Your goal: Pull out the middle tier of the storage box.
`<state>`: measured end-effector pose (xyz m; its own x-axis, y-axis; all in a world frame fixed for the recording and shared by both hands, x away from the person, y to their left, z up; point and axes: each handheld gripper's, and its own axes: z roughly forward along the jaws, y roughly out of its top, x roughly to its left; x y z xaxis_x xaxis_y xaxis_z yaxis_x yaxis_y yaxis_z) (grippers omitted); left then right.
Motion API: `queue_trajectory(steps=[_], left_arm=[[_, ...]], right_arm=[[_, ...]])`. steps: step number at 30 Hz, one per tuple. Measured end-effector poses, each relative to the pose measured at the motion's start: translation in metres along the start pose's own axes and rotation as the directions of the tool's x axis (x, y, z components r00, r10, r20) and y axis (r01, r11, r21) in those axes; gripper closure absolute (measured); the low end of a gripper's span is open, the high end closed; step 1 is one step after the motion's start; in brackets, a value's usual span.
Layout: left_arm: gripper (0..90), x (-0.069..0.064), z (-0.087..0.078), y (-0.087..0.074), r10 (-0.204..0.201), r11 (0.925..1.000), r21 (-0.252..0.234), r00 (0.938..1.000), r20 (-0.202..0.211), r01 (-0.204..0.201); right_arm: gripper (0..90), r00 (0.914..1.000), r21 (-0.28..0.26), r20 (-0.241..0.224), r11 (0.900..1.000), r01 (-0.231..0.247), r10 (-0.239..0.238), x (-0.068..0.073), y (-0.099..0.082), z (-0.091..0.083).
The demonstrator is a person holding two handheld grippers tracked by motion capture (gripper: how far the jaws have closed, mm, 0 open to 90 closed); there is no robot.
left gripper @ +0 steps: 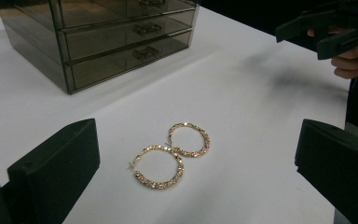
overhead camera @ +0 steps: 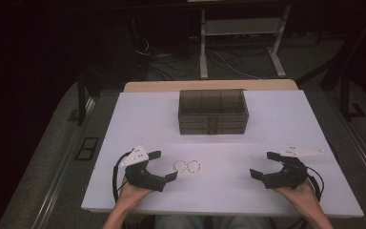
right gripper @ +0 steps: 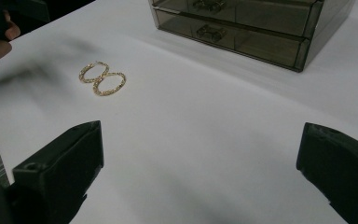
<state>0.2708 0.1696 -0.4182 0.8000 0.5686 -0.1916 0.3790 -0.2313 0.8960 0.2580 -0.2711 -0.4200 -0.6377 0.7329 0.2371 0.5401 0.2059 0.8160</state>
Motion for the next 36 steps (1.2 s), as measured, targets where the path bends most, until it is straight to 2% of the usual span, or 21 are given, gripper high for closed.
queue_trajectory(steps=[7,15,18,30,36], left_arm=[[0.0,-0.004,-0.002,0.007,0.009,0.9997,0.021,0.9998,-0.017,-0.008],[0.0,-0.008,-0.001,0.014,0.011,0.9974,0.071,0.9998,-0.015,-0.009],[0.0,-0.009,0.000,0.016,0.011,0.9973,0.073,0.9999,-0.012,-0.010],[0.0,-0.013,0.011,0.038,0.018,0.9948,0.100,0.9998,0.004,-0.019],[0.0,-0.012,0.022,0.047,0.004,0.9934,0.115,0.9999,0.016,-0.005]], right_arm=[[0.0,1.0000,0.002,0.003,1.0000,0.002,-0.002,-0.001,0.000,0.000],[0.0,1.0000,0.005,0.008,1.0000,0.002,-0.002,-0.002,0.000,0.001],[0.0,0.9999,0.006,0.011,1.0000,0.000,0.000,-0.002,0.000,0.001],[0.0,0.9999,0.014,0.014,0.9999,0.005,-0.005,-0.002,0.000,0.002],[0.0,0.9999,0.014,0.014,0.9999,0.006,-0.006,-0.002,0.000,0.001]])
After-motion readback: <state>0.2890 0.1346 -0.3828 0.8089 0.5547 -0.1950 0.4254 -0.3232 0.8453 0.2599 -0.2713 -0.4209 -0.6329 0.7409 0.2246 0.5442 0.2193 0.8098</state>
